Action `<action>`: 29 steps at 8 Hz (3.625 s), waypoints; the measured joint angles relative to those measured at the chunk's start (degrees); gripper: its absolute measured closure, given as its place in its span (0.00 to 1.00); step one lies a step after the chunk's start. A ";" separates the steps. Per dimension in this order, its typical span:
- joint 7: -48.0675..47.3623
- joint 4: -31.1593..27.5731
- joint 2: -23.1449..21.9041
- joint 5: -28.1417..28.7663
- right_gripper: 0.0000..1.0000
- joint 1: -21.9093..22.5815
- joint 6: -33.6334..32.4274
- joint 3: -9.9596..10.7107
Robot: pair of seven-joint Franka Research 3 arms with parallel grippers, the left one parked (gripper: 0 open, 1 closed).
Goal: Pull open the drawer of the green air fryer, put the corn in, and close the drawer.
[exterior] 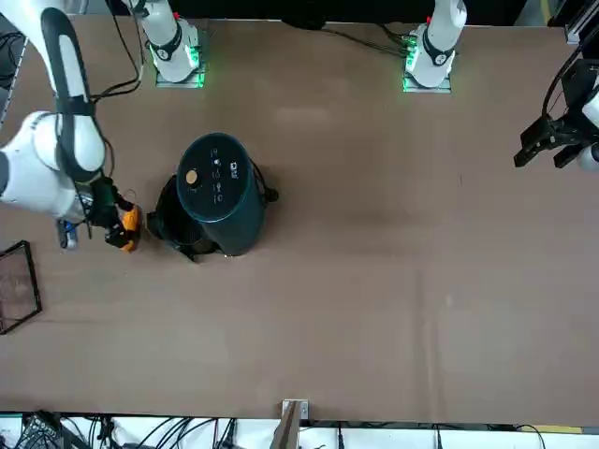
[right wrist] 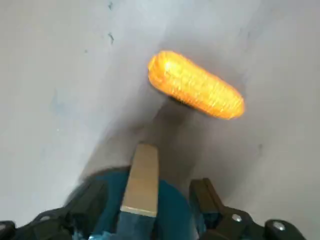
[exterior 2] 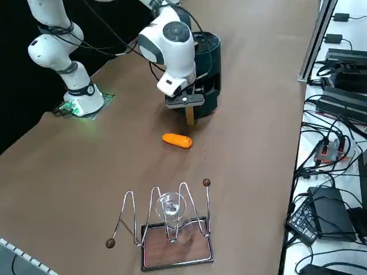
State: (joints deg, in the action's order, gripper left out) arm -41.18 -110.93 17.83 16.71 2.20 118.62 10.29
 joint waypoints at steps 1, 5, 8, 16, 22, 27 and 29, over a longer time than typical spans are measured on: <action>6.75 1.07 -0.03 -2.90 0.00 -1.10 -1.73 0.24; 24.98 1.16 1.07 -15.94 0.00 -1.65 -0.75 -0.01; 44.25 0.55 2.98 -16.24 0.00 -3.54 2.56 0.19; 49.37 -0.42 8.00 -13.91 0.00 -3.86 7.91 -3.49; 50.38 -0.44 12.52 -14.17 0.22 -4.11 12.20 -3.40; 50.47 1.98 6.77 -14.14 0.44 -3.78 8.19 -3.47; 49.68 2.40 0.79 -13.31 0.44 -3.76 1.01 -4.37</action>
State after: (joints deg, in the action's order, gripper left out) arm 8.50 -108.52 18.62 3.40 -1.57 119.63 5.92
